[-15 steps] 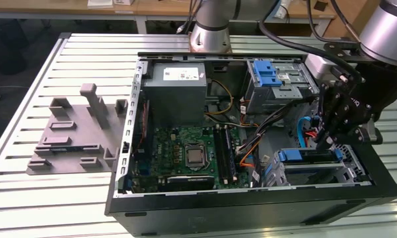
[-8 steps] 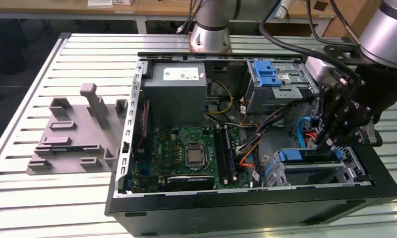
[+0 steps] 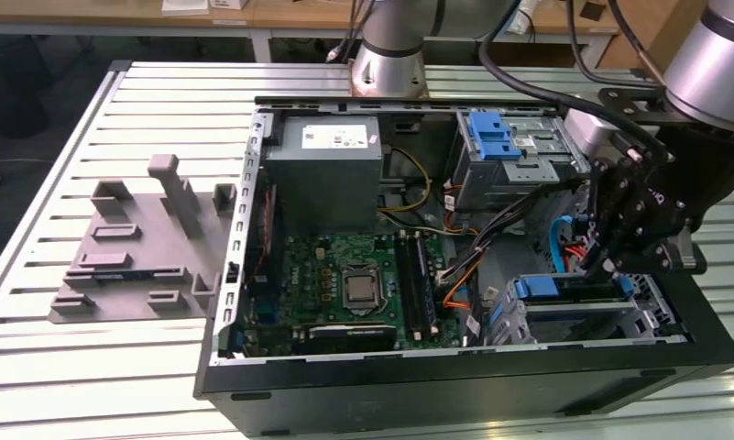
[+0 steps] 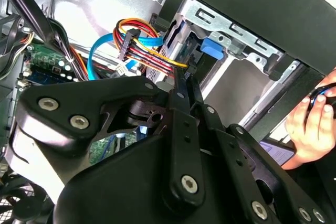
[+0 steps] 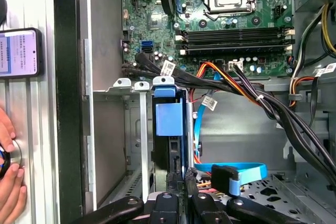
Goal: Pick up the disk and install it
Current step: 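Insert the first disk wire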
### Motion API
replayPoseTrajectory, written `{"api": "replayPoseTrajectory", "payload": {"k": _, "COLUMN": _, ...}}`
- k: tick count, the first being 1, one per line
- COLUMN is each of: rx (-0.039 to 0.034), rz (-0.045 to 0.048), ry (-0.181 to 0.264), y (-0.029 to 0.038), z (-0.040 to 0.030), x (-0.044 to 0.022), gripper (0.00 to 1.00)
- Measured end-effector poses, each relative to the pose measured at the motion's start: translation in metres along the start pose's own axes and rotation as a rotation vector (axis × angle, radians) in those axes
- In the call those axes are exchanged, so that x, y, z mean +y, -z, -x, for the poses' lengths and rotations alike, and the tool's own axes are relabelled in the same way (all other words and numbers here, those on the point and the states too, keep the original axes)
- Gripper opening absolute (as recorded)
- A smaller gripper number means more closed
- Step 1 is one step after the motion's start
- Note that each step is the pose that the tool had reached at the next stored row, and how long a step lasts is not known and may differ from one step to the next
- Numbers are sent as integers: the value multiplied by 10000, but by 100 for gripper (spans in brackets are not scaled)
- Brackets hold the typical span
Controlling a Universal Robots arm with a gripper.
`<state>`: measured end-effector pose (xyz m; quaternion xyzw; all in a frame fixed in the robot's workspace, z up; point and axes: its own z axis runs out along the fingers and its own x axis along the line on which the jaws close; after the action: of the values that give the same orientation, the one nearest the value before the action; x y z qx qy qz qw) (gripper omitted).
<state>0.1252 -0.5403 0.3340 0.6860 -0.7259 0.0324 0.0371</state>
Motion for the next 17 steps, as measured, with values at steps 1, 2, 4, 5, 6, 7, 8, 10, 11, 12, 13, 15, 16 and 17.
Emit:
{"api": "replayPoseTrajectory", "payload": {"k": 1, "rx": -1, "rz": 0, "ry": 0, "y": -4, "z": 0, "x": 0, "gripper": 16}}
{"api": "replayPoseTrajectory", "payload": {"k": 2, "rx": -1, "rz": 0, "ry": 0, "y": -8, "z": 1, "x": 0, "gripper": 16}}
{"api": "replayPoseTrajectory", "payload": {"k": 4, "rx": 3, "rz": 0, "ry": 0, "y": -13, "z": 1, "x": 0, "gripper": 16}}
{"api": "replayPoseTrajectory", "payload": {"k": 5, "rx": 2, "rz": -1, "ry": 1, "y": -16, "z": 1, "x": 0, "gripper": 16}}
{"api": "replayPoseTrajectory", "payload": {"k": 6, "rx": 3, "rz": -1, "ry": 0, "y": -19, "z": 2, "x": 0, "gripper": 16}}
{"api": "replayPoseTrajectory", "payload": {"k": 7, "rx": 4, "rz": -1, "ry": 0, "y": -21, "z": 2, "x": 0, "gripper": 16}}
{"api": "replayPoseTrajectory", "payload": {"k": 8, "rx": 4, "rz": 0, "ry": 0, "y": -25, "z": 2, "x": 0, "gripper": 16}}
{"api": "replayPoseTrajectory", "payload": {"k": 10, "rx": -3, "rz": 0, "ry": 0, "y": -33, "z": 3, "x": 0, "gripper": 16}}
{"api": "replayPoseTrajectory", "payload": {"k": 11, "rx": -3, "rz": 1, "ry": 1, "y": -33, "z": 3, "x": 0, "gripper": 16}}
{"api": "replayPoseTrajectory", "payload": {"k": 12, "rx": -1, "rz": 0, "ry": 0, "y": -33, "z": 3, "x": 0, "gripper": 16}}
{"api": "replayPoseTrajectory", "payload": {"k": 13, "rx": 1, "rz": 0, "ry": 0, "y": -33, "z": 3, "x": 0, "gripper": 16}}
{"api": "replayPoseTrajectory", "payload": {"k": 15, "rx": 3, "rz": 6, "ry": 0, "y": -36, "z": 4, "x": 0, "gripper": 16}}
{"api": "replayPoseTrajectory", "payload": {"k": 16, "rx": -1, "rz": 10, "ry": 1, "y": -42, "z": 4, "x": -1, "gripper": 16}}
{"api": "replayPoseTrajectory", "payload": {"k": 17, "rx": -1, "rz": 14, "ry": 2, "y": -49, "z": 5, "x": -2, "gripper": 16}}
